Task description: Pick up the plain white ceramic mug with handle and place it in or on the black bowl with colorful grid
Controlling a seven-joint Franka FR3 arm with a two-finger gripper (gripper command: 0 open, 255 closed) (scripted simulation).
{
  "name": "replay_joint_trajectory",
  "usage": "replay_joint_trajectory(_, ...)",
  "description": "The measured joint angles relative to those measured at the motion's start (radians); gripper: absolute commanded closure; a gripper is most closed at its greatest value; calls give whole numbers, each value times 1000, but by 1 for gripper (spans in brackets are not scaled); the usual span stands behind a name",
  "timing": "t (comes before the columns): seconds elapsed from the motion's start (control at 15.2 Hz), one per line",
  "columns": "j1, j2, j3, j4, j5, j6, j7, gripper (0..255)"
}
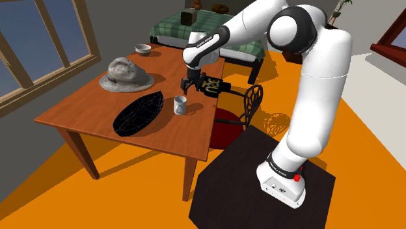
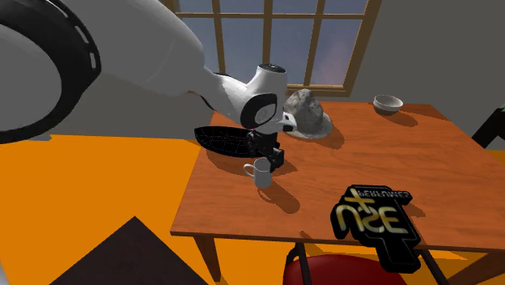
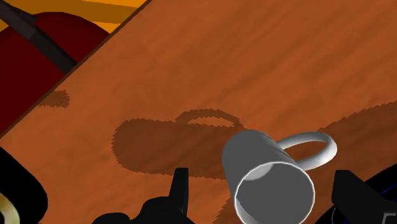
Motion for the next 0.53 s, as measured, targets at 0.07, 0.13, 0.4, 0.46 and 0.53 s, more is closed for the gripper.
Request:
replay_joint_trajectory(0.07,-1,34,1,31,1,-2,0,0)
replay_joint_trajectory(0.13,-2,73,3,60,3,5,-2,0)
replay_joint_trajectory(0.4,-14,231,8,221,7,-10,-11,0)
replay_joint_trajectory(0.46,-15,251,9,235,8,-6,-12,0)
replay_joint_trajectory(0.53,-16,264,10,239,9,2,-14,0)
